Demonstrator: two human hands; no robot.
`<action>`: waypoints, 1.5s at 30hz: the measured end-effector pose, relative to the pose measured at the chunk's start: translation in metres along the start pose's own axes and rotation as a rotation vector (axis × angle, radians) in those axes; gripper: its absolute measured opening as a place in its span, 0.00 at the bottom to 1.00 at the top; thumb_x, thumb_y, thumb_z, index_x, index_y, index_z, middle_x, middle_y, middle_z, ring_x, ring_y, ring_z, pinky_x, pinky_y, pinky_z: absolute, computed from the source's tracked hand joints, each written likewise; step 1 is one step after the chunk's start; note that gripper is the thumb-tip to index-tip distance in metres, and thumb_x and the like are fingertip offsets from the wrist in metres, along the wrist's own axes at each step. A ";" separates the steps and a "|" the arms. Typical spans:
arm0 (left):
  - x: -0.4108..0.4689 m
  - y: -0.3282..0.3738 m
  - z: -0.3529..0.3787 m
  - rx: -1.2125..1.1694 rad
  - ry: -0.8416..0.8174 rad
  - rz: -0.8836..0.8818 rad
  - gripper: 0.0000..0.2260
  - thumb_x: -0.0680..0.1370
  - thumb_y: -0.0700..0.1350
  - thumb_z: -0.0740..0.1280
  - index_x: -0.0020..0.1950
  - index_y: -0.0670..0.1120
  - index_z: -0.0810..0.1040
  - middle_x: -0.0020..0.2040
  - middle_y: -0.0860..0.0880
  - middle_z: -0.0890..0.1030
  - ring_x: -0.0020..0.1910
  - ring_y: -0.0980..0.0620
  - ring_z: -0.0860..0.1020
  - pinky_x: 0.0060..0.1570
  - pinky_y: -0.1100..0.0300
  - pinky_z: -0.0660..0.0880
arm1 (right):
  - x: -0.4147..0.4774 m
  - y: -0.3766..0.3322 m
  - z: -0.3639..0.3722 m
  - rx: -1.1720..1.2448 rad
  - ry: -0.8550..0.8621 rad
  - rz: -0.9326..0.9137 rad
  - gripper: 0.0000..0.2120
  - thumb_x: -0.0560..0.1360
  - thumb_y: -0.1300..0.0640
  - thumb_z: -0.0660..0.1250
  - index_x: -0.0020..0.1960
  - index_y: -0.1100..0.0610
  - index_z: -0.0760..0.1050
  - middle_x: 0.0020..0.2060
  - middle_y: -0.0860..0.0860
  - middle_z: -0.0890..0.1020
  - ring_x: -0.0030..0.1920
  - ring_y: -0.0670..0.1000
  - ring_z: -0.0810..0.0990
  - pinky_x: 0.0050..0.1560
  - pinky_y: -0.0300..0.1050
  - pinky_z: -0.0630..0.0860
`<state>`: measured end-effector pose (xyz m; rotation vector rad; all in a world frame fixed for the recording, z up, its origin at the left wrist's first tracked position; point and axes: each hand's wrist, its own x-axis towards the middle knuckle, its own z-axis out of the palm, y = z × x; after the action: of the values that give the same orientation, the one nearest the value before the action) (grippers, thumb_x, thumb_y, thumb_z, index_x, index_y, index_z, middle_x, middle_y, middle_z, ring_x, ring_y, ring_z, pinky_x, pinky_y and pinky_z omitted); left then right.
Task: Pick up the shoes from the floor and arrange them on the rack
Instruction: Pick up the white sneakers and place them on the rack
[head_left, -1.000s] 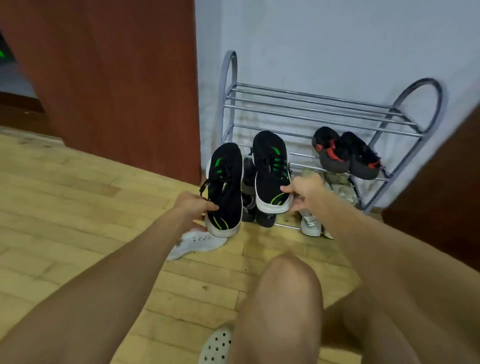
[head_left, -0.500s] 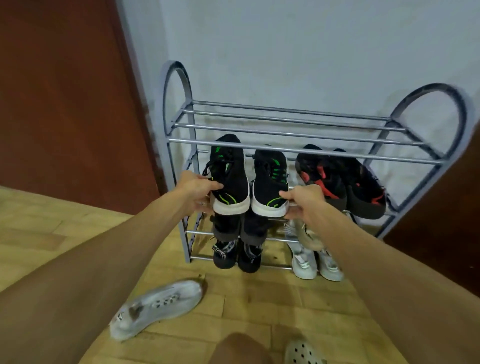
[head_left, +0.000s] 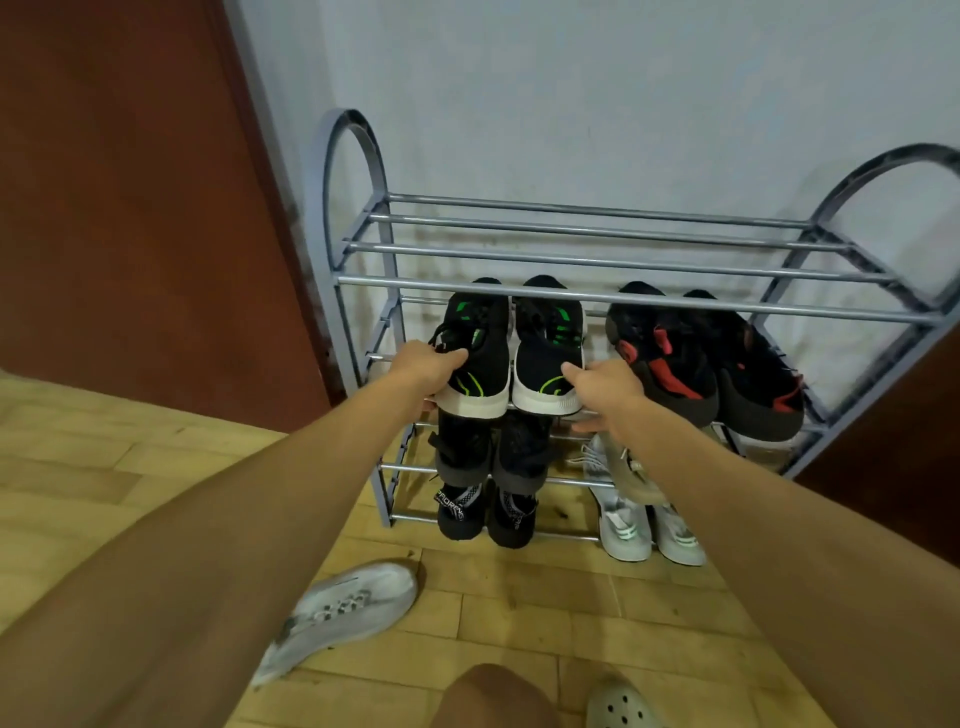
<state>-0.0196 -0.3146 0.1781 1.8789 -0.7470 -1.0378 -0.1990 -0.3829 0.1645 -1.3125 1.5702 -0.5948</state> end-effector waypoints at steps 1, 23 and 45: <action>-0.008 -0.002 0.000 0.001 -0.006 0.020 0.18 0.78 0.49 0.66 0.62 0.39 0.75 0.56 0.42 0.79 0.53 0.43 0.78 0.48 0.53 0.74 | -0.008 -0.002 0.000 -0.026 -0.008 -0.004 0.15 0.78 0.54 0.65 0.59 0.63 0.76 0.52 0.57 0.77 0.50 0.55 0.76 0.45 0.50 0.81; -0.140 -0.256 -0.161 0.133 -0.039 -0.210 0.04 0.79 0.41 0.63 0.52 0.43 0.75 0.42 0.43 0.75 0.46 0.47 0.73 0.34 0.63 0.68 | -0.197 0.076 0.210 -0.259 -0.614 0.090 0.11 0.77 0.63 0.65 0.59 0.64 0.74 0.47 0.54 0.77 0.41 0.51 0.78 0.42 0.51 0.82; 0.032 -0.396 -0.132 0.965 -0.159 -0.315 0.32 0.75 0.46 0.67 0.77 0.46 0.58 0.76 0.40 0.61 0.74 0.40 0.61 0.71 0.52 0.62 | -0.086 0.162 0.253 -0.656 -0.937 -0.061 0.20 0.77 0.58 0.62 0.64 0.70 0.71 0.55 0.69 0.78 0.43 0.55 0.72 0.43 0.48 0.73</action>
<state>0.1495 -0.1045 -0.1414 2.8215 -1.2123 -1.1268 -0.0533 -0.2018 -0.0438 -1.7519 0.9295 0.5277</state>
